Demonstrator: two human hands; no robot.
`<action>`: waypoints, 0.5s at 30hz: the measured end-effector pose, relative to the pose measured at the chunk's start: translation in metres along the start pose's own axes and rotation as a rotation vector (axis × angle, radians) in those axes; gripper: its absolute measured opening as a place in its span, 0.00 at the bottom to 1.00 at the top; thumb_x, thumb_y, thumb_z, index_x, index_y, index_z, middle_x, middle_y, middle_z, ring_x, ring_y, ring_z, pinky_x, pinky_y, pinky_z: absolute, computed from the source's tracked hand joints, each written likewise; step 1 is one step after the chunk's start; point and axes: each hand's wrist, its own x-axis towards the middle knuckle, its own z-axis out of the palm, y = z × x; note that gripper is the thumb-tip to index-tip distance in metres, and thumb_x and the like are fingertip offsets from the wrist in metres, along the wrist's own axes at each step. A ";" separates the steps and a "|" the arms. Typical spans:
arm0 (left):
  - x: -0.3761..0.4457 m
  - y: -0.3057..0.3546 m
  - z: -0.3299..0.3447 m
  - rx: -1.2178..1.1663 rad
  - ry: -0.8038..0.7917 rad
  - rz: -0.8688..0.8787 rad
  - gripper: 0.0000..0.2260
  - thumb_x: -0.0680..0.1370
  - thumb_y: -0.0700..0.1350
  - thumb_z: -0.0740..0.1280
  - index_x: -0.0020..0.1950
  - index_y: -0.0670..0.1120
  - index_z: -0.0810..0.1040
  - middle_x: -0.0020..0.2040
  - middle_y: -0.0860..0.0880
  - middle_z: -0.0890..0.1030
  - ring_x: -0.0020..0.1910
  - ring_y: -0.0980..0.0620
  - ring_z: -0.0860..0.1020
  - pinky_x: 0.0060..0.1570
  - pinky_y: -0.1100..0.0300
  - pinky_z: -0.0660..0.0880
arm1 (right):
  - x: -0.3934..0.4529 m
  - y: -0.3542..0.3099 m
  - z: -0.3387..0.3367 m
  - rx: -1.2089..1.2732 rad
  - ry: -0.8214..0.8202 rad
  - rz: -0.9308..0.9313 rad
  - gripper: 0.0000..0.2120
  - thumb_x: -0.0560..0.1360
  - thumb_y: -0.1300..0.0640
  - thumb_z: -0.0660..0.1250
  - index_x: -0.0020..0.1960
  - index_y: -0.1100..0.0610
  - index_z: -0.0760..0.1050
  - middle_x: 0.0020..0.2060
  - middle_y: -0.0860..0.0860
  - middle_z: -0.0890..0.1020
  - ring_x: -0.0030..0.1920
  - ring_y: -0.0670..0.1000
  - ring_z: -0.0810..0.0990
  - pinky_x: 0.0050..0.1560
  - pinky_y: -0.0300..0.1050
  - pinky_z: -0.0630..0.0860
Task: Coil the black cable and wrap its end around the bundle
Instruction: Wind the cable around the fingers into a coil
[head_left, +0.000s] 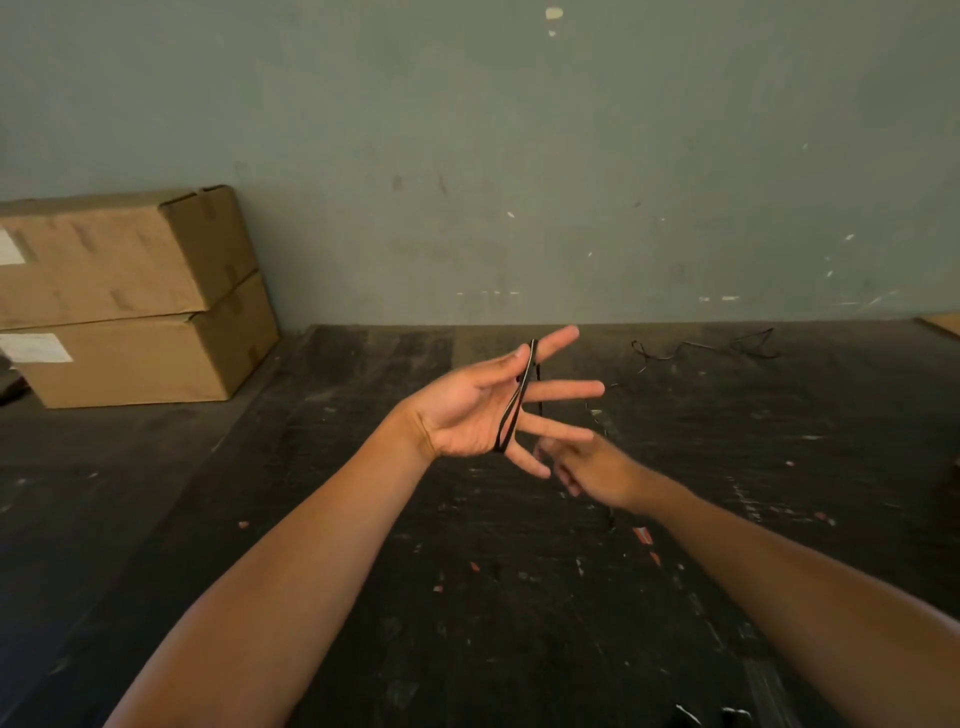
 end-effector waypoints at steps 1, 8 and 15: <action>0.000 0.002 -0.001 -0.013 0.007 0.006 0.23 0.82 0.57 0.54 0.78 0.64 0.60 0.80 0.43 0.62 0.74 0.30 0.64 0.59 0.25 0.64 | -0.003 0.003 0.011 -0.040 -0.016 0.008 0.14 0.83 0.49 0.55 0.48 0.52 0.76 0.30 0.49 0.74 0.29 0.45 0.74 0.34 0.43 0.74; 0.007 0.014 -0.012 -0.034 0.089 0.065 0.21 0.84 0.57 0.50 0.78 0.65 0.58 0.80 0.43 0.62 0.74 0.29 0.63 0.57 0.25 0.65 | -0.021 -0.025 0.052 -0.139 -0.169 -0.064 0.15 0.83 0.45 0.52 0.52 0.50 0.75 0.32 0.48 0.76 0.30 0.42 0.75 0.38 0.43 0.76; 0.005 0.005 -0.029 -0.086 0.285 0.135 0.19 0.84 0.58 0.52 0.75 0.67 0.64 0.78 0.46 0.67 0.73 0.32 0.67 0.61 0.18 0.57 | -0.028 -0.064 0.045 -0.305 -0.235 -0.239 0.17 0.83 0.45 0.54 0.53 0.52 0.79 0.34 0.44 0.76 0.32 0.35 0.75 0.37 0.36 0.67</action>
